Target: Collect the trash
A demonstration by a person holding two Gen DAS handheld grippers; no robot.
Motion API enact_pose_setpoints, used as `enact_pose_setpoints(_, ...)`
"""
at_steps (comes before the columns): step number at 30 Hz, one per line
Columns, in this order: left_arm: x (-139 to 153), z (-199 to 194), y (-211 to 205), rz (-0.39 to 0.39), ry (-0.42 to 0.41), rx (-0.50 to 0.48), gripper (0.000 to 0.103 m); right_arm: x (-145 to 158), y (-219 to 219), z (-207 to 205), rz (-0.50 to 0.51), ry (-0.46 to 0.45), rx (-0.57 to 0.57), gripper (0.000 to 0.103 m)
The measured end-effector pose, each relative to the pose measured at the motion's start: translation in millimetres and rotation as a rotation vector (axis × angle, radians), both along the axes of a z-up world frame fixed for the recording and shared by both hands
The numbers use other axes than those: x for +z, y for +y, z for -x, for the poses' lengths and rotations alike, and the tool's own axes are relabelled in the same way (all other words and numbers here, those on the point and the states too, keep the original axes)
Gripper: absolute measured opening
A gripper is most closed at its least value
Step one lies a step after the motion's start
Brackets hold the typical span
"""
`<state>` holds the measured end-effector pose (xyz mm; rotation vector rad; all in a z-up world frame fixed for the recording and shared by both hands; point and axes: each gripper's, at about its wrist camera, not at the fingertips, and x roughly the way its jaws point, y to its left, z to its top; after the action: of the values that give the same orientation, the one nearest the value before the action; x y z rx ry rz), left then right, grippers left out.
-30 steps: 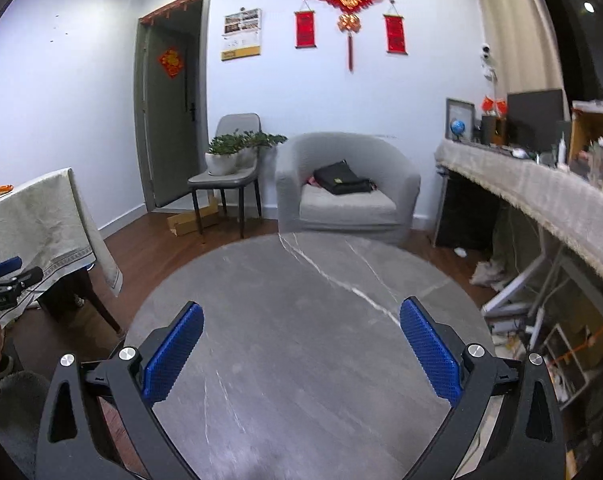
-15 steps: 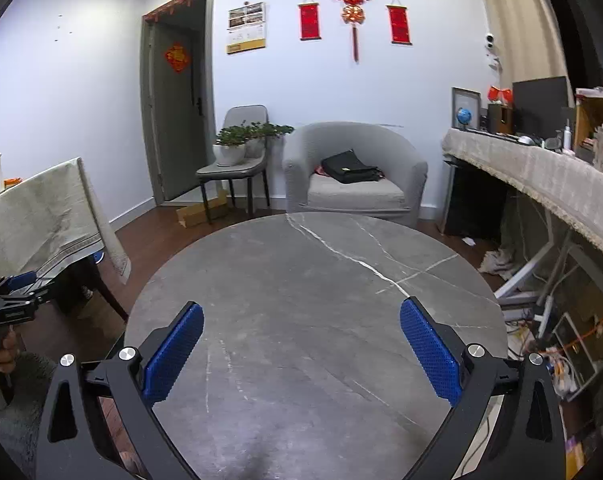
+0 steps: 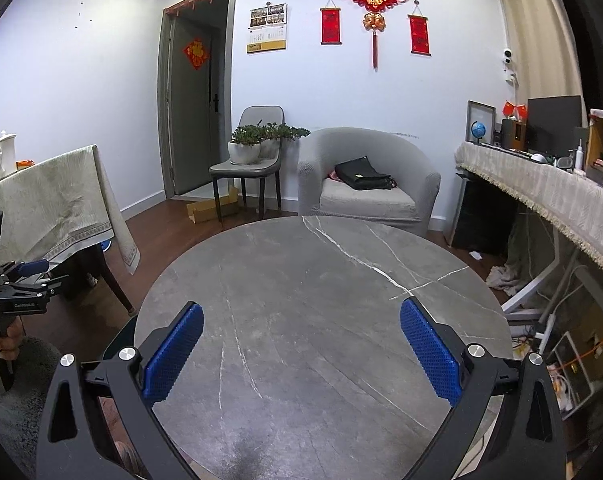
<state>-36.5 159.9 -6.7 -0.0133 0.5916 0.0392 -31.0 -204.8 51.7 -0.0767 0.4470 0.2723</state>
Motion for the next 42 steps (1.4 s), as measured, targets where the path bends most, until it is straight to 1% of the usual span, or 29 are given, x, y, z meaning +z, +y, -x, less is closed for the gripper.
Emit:
enact_pose_setpoints(22,0.5,1.1,1.1,0.0,-0.009,-0.001,0.1,-4.2,-1.0,-1.3,-0.03,0.018,-0.014,0.1)
enact_pose_setpoints(42,0.4,1.4,0.6,0.001,-0.01,0.001,0.1,-5.5,0.1,-1.1,-0.012,0.019,-0.012,0.1)
